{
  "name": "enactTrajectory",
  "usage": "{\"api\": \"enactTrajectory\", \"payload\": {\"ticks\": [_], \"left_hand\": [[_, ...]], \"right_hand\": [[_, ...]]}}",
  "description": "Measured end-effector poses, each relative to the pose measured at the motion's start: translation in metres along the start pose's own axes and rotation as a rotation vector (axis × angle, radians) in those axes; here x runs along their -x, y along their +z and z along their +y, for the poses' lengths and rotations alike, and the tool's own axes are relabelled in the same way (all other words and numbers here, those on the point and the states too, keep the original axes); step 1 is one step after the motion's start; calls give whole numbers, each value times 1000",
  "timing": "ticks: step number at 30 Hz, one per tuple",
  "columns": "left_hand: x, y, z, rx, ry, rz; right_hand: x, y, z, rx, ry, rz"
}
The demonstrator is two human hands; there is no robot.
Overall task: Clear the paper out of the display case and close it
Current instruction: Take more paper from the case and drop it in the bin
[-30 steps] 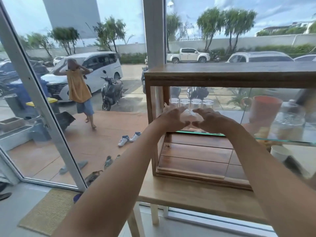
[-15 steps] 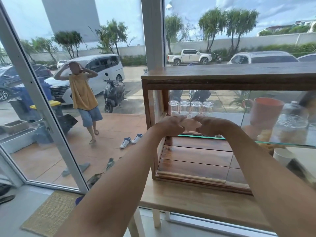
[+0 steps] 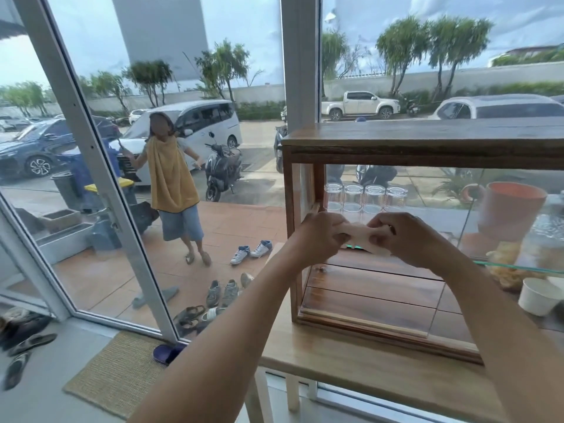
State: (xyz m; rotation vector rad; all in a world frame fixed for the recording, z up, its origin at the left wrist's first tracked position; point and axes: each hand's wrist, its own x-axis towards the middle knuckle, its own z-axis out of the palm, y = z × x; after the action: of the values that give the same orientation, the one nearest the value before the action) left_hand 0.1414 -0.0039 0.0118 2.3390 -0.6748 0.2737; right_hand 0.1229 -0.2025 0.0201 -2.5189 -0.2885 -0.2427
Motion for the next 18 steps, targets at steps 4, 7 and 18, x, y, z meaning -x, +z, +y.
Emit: {"api": "enactTrajectory", "payload": {"ticks": [4, 7, 18], "left_hand": [[36, -9, -6, 115, -14, 47], [66, -19, -15, 200, -45, 93], [178, -55, -83, 339, -286, 159]], "right_hand": [[23, 11, -16, -129, -57, -9], [35, 24, -34, -293, -104, -56], [36, 130, -92, -637, -245, -398]]}}
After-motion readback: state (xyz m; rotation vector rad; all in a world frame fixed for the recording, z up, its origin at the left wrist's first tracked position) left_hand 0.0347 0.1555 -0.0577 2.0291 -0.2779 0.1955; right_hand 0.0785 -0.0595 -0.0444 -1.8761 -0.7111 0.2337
